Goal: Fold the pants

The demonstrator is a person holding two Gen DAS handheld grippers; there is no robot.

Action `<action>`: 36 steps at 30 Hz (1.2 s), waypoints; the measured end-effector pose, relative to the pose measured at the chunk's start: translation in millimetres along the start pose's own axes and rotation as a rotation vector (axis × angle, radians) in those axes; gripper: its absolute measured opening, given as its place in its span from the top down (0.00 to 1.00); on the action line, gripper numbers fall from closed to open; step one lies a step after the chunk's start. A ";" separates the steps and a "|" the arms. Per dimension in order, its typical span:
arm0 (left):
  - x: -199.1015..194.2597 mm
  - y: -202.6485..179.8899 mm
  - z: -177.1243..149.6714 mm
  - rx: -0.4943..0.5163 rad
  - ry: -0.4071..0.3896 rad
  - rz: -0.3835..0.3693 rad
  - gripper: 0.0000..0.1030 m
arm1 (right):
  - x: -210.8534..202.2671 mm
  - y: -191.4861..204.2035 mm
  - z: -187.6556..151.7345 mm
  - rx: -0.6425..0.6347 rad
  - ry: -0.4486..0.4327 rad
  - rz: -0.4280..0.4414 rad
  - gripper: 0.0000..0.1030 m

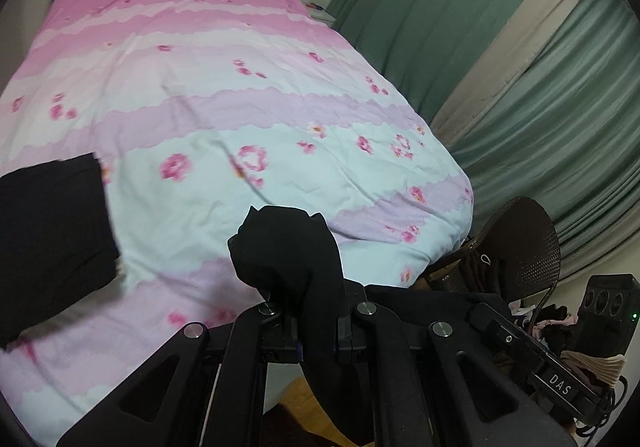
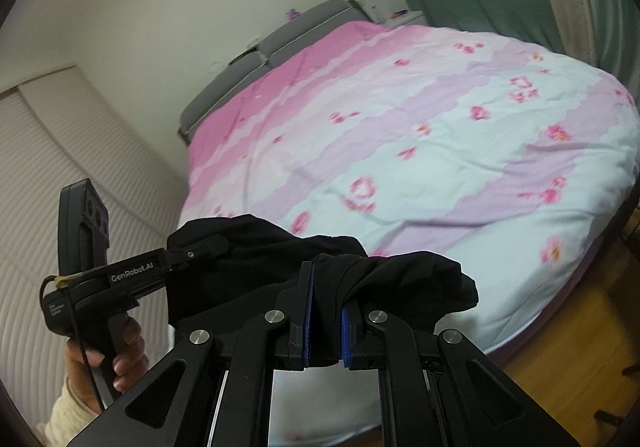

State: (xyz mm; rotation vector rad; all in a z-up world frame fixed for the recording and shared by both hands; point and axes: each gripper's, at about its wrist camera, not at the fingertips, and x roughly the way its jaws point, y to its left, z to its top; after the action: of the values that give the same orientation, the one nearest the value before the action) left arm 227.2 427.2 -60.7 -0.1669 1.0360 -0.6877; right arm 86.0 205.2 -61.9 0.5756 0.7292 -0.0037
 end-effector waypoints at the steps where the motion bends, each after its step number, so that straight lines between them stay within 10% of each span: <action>1: -11.5 7.1 -3.2 -0.007 -0.007 -0.004 0.90 | -2.5 10.3 -6.1 -0.009 0.005 0.008 0.89; 20: -156.7 166.4 63.7 0.130 -0.068 -0.106 0.90 | 23.8 211.8 -55.4 -0.025 -0.102 0.032 0.89; 36: -136.9 297.6 182.5 0.079 0.051 -0.129 0.90 | 122.2 329.8 -39.8 0.001 -0.102 -0.029 0.89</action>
State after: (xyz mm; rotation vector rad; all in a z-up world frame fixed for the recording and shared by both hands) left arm 467.9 707.4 4.0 -0.1486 1.0516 -0.8521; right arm 218.4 527.4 0.5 0.5618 0.6381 -0.0603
